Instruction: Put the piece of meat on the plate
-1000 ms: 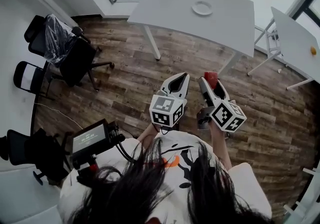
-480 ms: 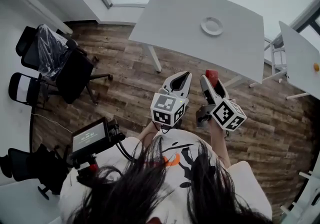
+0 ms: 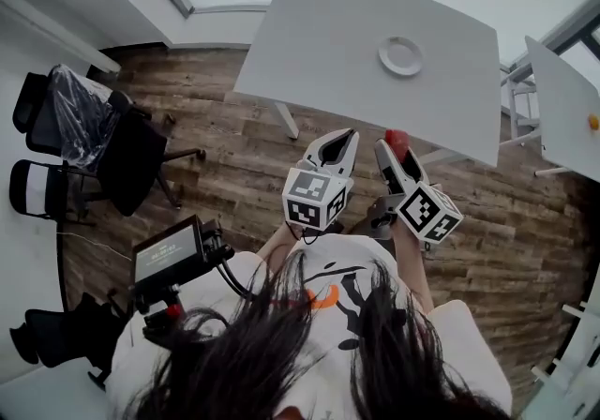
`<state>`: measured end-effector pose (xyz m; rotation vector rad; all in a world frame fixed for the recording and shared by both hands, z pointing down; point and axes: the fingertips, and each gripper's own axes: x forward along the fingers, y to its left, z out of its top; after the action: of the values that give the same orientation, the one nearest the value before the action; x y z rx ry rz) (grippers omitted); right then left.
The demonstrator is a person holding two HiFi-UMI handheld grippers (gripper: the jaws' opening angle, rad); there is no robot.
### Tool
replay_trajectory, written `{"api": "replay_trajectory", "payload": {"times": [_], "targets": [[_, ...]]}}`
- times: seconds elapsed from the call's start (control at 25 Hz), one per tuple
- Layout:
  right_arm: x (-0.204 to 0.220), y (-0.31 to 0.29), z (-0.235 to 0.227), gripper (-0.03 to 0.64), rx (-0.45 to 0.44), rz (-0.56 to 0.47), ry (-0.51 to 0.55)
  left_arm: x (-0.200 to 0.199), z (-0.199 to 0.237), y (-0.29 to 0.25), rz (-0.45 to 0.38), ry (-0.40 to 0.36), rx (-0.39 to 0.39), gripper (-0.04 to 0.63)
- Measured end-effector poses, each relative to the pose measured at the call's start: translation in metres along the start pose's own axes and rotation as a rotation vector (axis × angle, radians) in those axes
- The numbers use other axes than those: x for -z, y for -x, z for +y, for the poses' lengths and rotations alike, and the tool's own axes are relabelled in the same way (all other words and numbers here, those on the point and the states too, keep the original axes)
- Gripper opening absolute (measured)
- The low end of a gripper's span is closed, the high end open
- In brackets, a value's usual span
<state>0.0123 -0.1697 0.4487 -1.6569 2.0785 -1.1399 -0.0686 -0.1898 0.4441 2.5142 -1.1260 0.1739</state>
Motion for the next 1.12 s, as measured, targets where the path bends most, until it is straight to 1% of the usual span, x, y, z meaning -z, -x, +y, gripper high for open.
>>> {"api": "replay_trajectory", "payload": {"times": [0.28, 0.44, 0.64, 0.8, 0.96, 1.12], "targets": [[-0.010, -0.008, -0.021, 0.316, 0.056, 0.001, -0.022, 0.002, -0.004, -0.030, 0.033, 0.015, 0.051, 0.005], [-0.021, -0.025, -0.038, 0.316, 0.068, 0.013, -0.036, 0.005, 0.000, -0.055, 0.060, 0.017, 0.057, 0.005], [-0.038, -0.056, -0.052, 0.316, 0.054, 0.039, -0.026, -0.006, 0.015, -0.085, 0.058, 0.023, 0.031, 0.005], [-0.061, -0.093, -0.072, 0.316, 0.032, 0.062, -0.018, -0.011, 0.031, -0.127, 0.069, 0.025, 0.005, 0.005], [-0.093, -0.115, -0.090, 0.316, 0.026, 0.075, -0.015, -0.024, 0.033, -0.163, 0.070, 0.027, -0.014, 0.005], [-0.114, -0.128, -0.101, 0.316, 0.025, 0.088, -0.005, -0.031, 0.037, -0.184, 0.077, 0.024, -0.034, 0.005]]}}
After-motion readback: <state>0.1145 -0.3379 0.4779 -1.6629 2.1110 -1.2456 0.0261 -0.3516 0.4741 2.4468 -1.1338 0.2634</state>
